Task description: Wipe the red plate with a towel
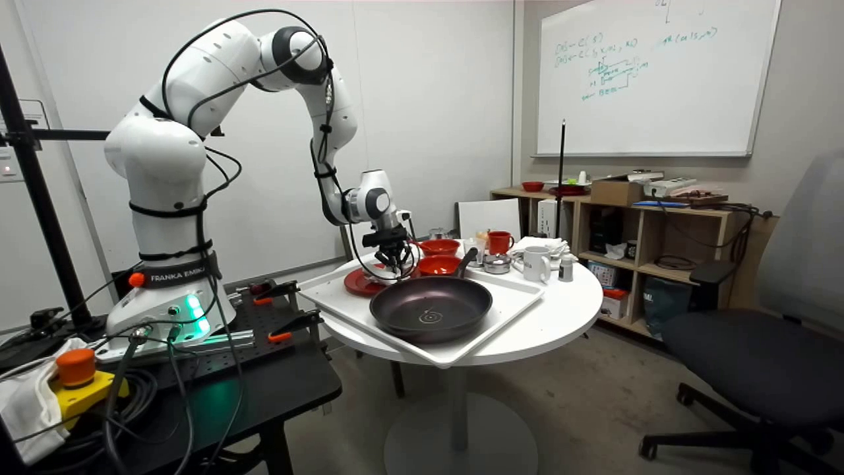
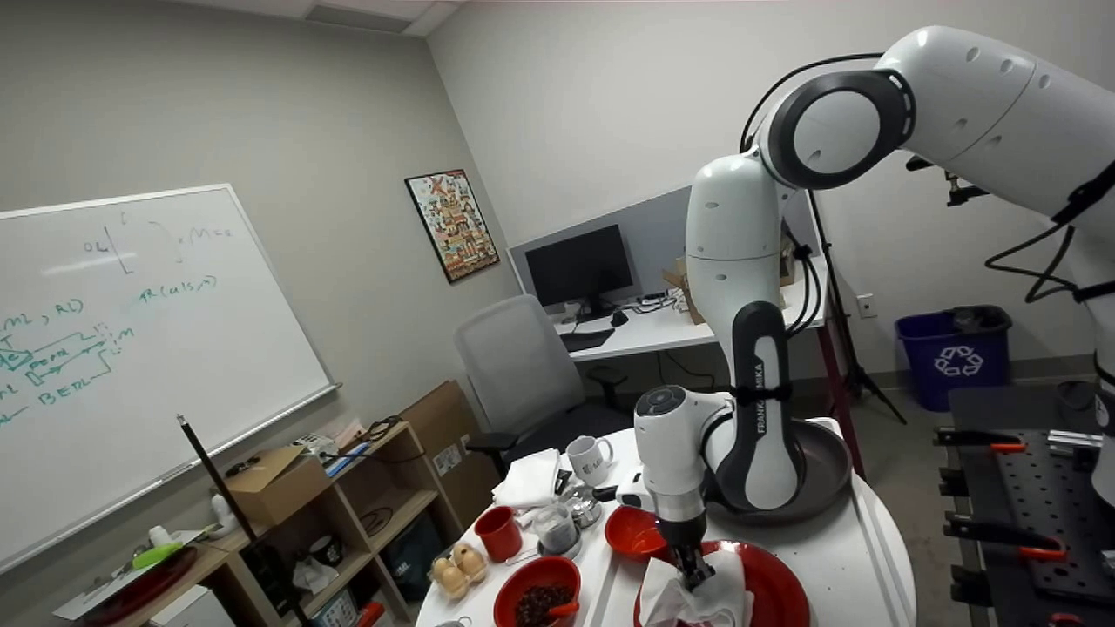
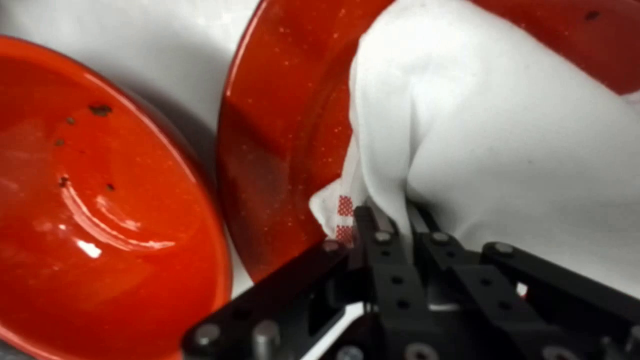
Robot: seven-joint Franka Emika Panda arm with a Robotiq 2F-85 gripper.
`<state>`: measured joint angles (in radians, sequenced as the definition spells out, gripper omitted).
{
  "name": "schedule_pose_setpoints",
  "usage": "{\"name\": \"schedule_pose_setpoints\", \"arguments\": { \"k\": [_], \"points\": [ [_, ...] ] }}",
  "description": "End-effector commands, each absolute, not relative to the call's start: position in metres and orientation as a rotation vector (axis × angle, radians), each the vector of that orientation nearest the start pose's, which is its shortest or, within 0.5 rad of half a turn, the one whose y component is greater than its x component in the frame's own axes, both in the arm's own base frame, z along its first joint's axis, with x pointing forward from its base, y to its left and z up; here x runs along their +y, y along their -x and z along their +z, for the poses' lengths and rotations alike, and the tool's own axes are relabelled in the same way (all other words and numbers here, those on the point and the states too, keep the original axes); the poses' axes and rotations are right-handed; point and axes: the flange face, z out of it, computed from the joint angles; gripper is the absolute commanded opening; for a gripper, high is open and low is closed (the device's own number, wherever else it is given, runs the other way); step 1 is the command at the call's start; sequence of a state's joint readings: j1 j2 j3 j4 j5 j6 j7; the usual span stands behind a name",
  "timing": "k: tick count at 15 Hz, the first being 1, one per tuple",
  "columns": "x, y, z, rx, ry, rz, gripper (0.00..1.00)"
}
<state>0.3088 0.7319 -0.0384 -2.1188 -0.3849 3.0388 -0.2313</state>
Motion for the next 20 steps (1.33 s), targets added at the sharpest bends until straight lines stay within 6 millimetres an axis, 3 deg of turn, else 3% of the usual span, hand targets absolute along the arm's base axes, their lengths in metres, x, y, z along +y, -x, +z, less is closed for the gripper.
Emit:
{"name": "schedule_pose_setpoints", "arguments": {
  "k": [1,3,6,12,20],
  "points": [
    [0.173,-0.528,0.063,-1.321,3.001,-0.349,0.07],
    [0.176,-0.518,0.059,-1.324,3.034,-0.319,0.07],
    [0.183,-0.496,0.056,-1.392,3.056,-0.104,0.07],
    [0.199,-0.456,0.075,-1.538,2.924,0.208,0.07],
    [0.185,-0.426,0.079,-1.544,2.882,0.464,0.07]
  ]
}}
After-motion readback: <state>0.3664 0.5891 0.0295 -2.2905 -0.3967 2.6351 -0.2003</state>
